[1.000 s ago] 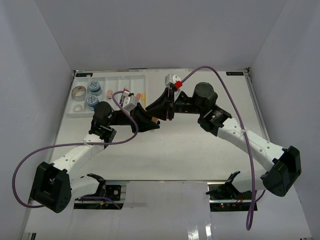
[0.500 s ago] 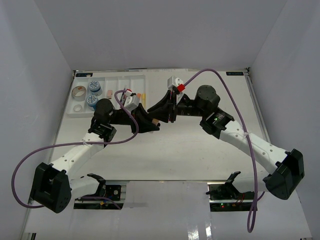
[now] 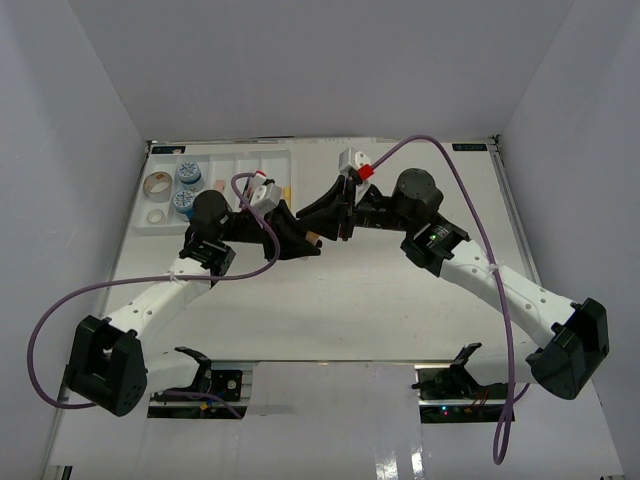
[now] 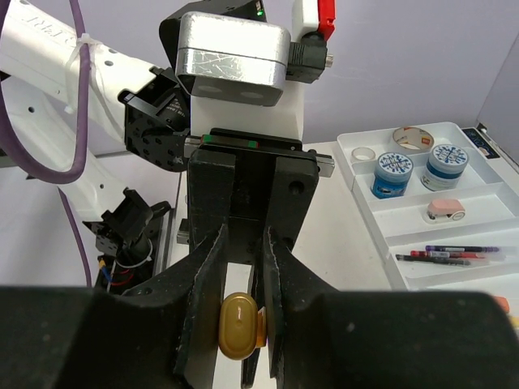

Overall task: Sort the stationery into containers
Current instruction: Close the pen cap on the pen.

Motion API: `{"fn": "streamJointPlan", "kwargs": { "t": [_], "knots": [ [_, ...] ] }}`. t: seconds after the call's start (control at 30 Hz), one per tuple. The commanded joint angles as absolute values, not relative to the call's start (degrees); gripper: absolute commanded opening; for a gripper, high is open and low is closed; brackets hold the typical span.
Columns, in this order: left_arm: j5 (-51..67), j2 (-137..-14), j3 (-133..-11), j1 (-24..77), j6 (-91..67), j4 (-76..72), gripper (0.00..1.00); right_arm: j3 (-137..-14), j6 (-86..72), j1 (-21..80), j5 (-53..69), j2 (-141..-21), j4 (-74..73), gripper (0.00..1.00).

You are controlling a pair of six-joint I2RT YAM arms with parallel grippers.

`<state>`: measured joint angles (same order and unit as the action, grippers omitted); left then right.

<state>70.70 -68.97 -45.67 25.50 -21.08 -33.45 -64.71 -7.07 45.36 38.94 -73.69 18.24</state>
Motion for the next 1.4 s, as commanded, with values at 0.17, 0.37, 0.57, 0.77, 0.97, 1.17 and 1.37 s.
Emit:
{"fn": "streamJointPlan", "kwargs": {
  "t": [0.17,0.37,0.57,0.77,0.97,1.17,1.37],
  "knots": [
    [66.27,-66.18,-55.81,25.31,-18.99,-41.66,0.00,-61.52,-5.45,46.50,41.40,-78.48,1.23,0.08],
    [66.00,-66.53,-57.13,25.22,-19.33,-41.92,0.00,-60.56,-4.92,46.50,41.48,-79.19,0.09,0.08],
    [66.36,-67.15,-58.88,25.22,-19.07,-41.23,0.00,-60.38,-4.22,46.50,41.22,-79.80,-2.80,0.08],
    [66.62,-67.06,-59.76,24.52,-18.72,-40.69,0.00,-60.91,-2.99,46.49,41.22,-80.68,-5.45,0.08],
    [67.41,-68.20,-60.73,24.08,-20.39,-42.62,0.00,-60.73,-2.29,46.50,41.84,-81.65,-7.20,0.08],
    [69.43,-69.08,-62.75,23.47,-21.36,-42.63,0.00,-61.26,-0.26,46.58,41.75,-82.53,-10.46,0.08],
    [68.73,-68.99,-63.10,22.50,-23.38,-45.79,0.00,-60.64,1.58,46.50,43.06,-83.41,-10.99,0.08]
  ]
}}
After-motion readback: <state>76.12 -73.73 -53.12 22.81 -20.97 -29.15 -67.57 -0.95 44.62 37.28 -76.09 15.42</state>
